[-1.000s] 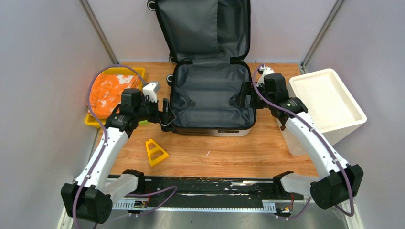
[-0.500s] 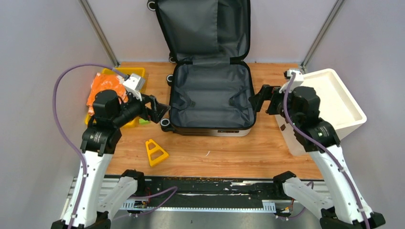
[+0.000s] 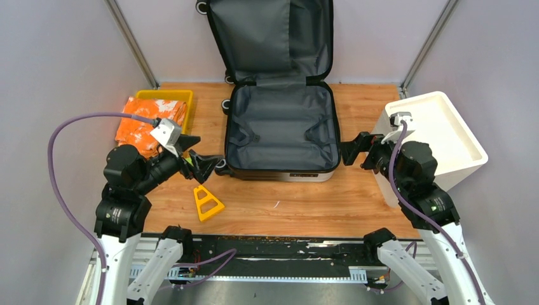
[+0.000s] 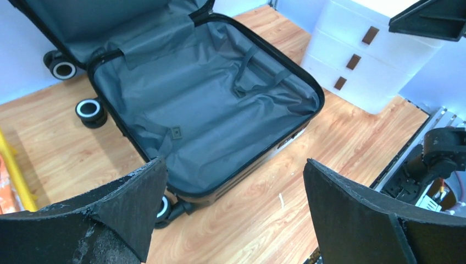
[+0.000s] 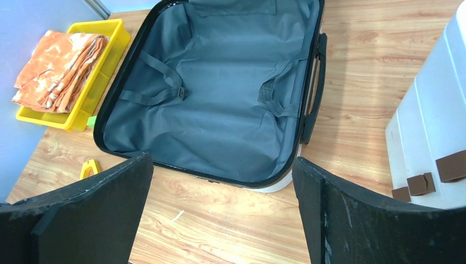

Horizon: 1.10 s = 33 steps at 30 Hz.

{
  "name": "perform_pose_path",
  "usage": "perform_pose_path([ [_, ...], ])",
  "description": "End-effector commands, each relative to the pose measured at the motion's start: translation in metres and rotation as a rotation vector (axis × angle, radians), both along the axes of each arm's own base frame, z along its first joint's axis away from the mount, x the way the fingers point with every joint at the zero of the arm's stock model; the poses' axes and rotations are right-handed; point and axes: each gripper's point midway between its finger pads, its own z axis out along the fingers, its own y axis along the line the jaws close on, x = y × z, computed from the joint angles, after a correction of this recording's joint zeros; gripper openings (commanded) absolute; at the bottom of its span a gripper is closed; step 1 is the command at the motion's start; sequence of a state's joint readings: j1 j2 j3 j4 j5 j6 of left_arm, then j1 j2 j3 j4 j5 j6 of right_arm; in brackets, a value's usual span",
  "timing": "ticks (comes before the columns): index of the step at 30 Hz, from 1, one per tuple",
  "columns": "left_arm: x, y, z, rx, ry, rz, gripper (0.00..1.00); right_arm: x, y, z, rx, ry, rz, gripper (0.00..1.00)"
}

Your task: Open, take out, and arrange the luggage

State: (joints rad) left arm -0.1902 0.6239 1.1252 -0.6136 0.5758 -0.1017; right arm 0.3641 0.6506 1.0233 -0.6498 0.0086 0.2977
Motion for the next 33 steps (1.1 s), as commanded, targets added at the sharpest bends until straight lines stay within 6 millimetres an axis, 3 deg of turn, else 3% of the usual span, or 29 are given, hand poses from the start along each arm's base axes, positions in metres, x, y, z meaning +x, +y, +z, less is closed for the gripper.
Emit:
perform_pose_path([
  [1,-0.002,0.004,-0.011,0.016,0.006,0.019,1.0,-0.004,0.006,0.029,0.074,-0.089,0.027,1.0],
  [9,0.003,0.015,-0.007,0.06,-0.013,0.08,1.0,-0.013,0.002,0.05,0.103,-0.183,0.029,1.0],
  [17,0.011,0.008,-0.004,0.001,0.009,0.071,1.0,-0.011,0.002,0.041,0.131,-0.157,0.011,1.0],
  [22,0.018,0.004,-0.006,-0.046,0.067,0.081,1.0,-0.008,-0.009,0.046,0.099,-0.184,-0.046,1.0],
  [27,0.023,0.005,-0.004,-0.073,0.055,0.099,1.0,-0.009,-0.007,0.05,0.1,-0.189,-0.029,1.0],
  [33,0.026,0.011,-0.006,-0.076,0.054,0.144,1.0,-0.007,-0.001,0.041,0.128,-0.148,-0.017,1.0],
])
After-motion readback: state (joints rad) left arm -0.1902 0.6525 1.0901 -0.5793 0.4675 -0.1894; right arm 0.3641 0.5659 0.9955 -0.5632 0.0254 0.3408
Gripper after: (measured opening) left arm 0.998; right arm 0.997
